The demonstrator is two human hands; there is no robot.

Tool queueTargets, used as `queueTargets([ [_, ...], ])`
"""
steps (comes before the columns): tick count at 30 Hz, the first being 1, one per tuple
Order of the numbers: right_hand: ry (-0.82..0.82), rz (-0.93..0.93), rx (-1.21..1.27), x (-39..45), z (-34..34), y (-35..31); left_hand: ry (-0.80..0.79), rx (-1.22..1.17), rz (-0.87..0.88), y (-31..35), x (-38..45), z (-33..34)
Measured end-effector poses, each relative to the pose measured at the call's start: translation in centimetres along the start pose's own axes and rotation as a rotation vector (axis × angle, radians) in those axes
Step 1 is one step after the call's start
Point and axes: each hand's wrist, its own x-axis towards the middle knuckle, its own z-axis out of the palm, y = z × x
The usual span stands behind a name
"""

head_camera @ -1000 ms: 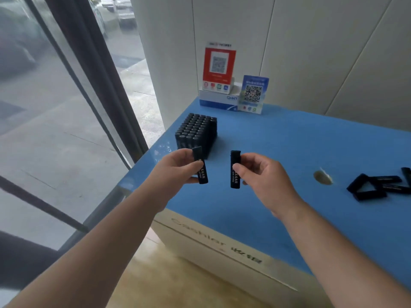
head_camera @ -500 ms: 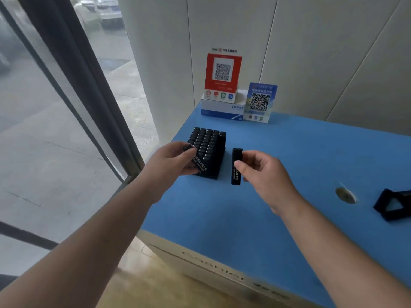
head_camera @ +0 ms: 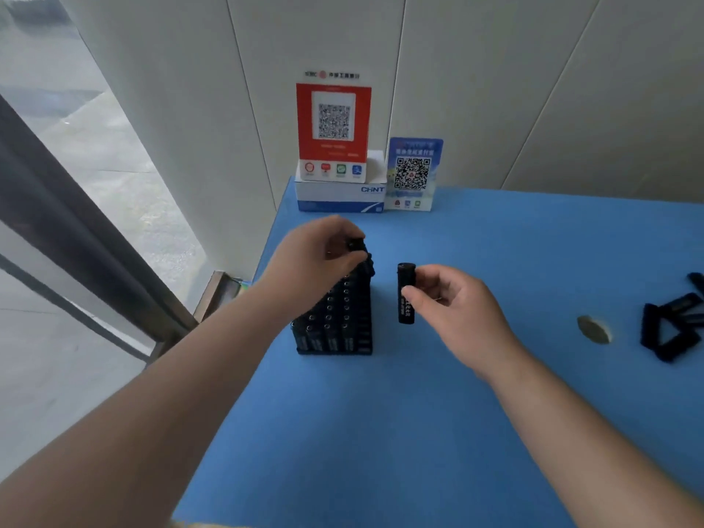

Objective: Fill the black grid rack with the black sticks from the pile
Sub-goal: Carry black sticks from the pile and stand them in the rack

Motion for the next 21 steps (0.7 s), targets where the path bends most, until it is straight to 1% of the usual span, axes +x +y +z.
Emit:
queueTargets([
  [5,0.108,0.055,0.025,0.1,1.4,0.8,-0.126,0.173,0.185,-1.6,3.1,1.0],
  [9,0.139,0.095,0.037,-0.2,2.0,1.2,-0.216,0.288,0.309,-2.4,3.7,1.6],
  [13,0.193,0.134,0.075,0.1,2.7,1.6,-0.278,0.357,0.305,-2.6,4.0,1.8],
  [21,0.213,0.129,0.099,0.6,3.2,2.0,-0.327,0.494,0.265,-1.5,4.5,1.8],
])
